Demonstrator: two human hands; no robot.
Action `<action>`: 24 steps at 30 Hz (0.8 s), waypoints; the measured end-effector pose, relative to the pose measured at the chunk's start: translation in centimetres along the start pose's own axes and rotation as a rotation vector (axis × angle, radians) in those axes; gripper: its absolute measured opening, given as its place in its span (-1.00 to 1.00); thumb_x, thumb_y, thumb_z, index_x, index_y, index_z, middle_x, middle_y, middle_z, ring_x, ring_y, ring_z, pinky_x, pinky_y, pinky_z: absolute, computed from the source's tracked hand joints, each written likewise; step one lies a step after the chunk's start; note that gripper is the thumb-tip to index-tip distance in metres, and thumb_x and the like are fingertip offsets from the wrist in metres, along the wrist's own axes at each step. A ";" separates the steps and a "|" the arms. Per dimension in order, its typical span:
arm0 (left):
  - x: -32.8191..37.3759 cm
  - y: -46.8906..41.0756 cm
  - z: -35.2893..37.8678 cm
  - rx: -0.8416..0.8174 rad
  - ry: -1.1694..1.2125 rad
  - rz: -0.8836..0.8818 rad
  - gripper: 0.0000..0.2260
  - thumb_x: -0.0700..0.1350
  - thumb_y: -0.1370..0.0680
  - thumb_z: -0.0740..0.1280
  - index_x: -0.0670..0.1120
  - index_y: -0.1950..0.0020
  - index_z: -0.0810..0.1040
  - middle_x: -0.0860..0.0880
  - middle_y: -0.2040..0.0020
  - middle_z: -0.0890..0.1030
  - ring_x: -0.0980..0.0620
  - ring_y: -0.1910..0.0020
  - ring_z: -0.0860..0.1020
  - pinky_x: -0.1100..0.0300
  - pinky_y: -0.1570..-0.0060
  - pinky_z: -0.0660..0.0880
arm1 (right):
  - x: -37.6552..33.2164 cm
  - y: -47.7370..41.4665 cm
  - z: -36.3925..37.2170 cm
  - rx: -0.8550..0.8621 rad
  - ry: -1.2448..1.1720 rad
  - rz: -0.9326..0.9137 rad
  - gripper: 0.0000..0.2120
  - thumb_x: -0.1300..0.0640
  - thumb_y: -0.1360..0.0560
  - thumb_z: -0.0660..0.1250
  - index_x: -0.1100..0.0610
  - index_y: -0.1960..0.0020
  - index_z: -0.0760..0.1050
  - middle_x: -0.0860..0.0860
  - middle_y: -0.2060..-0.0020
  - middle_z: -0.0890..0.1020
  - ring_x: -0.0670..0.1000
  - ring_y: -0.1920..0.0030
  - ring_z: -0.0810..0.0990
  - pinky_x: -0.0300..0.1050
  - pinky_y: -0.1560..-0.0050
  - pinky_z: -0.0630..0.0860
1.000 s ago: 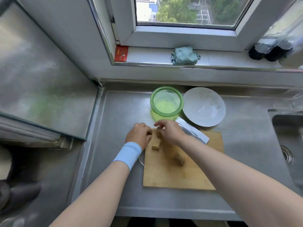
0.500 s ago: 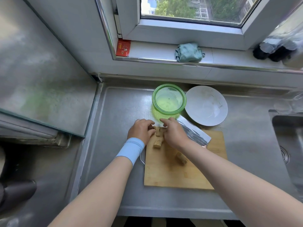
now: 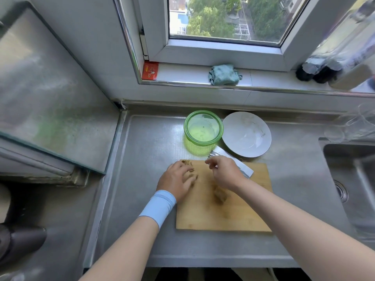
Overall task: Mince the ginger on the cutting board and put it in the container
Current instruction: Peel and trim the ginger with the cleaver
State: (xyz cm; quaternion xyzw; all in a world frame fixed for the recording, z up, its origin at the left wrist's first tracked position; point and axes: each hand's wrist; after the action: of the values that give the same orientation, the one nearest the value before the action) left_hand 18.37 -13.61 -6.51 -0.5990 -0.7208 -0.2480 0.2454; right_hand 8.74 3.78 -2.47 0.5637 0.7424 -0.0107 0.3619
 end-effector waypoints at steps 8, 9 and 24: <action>1.1 0.2 0.7 0.088 -0.181 -0.026 -0.90 -0.12 -0.45 0.46 -0.03 0.05 0.65 -0.03 0.07 0.58 -0.13 0.01 0.51 0.08 0.12 0.46 | 3.0 4.1 -1.2 -0.131 0.115 0.040 -0.67 0.16 -0.52 0.23 -0.01 -0.23 0.61 -0.08 -0.02 0.64 -0.03 -0.09 0.58 -0.13 -0.07 0.51; 1.0 0.1 0.5 0.083 -0.194 -0.033 -0.89 -0.11 -0.43 0.48 -0.01 0.06 0.66 -0.02 0.08 0.58 -0.13 0.01 0.51 0.07 0.09 0.47 | 3.2 4.7 -1.3 -0.123 0.135 0.043 -0.68 0.08 -0.50 0.27 0.00 -0.23 0.60 -0.09 0.00 0.64 -0.03 -0.08 0.58 -0.11 -0.08 0.53; 7.3 1.8 5.6 -0.420 -0.124 0.122 -0.65 -0.10 -0.52 0.40 0.04 -0.31 0.57 0.00 -0.11 0.59 -0.03 -0.13 0.51 0.15 -0.18 0.41 | 6.9 7.9 -0.2 -0.081 0.262 0.048 -0.82 0.13 -0.42 0.34 0.04 -0.02 0.54 0.01 -0.02 0.60 0.08 -0.06 0.57 -0.08 0.03 0.52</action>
State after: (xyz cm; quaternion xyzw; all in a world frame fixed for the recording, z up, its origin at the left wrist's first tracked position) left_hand 18.68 -4.30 -5.86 -0.6936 -0.6294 -0.3400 0.0849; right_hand 14.64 12.49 -3.03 0.5631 0.7693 0.1016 0.2843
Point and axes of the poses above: each hand's wrist, its own y-axis away from the middle knuckle, its own z-axis out of the palm, x = y × z
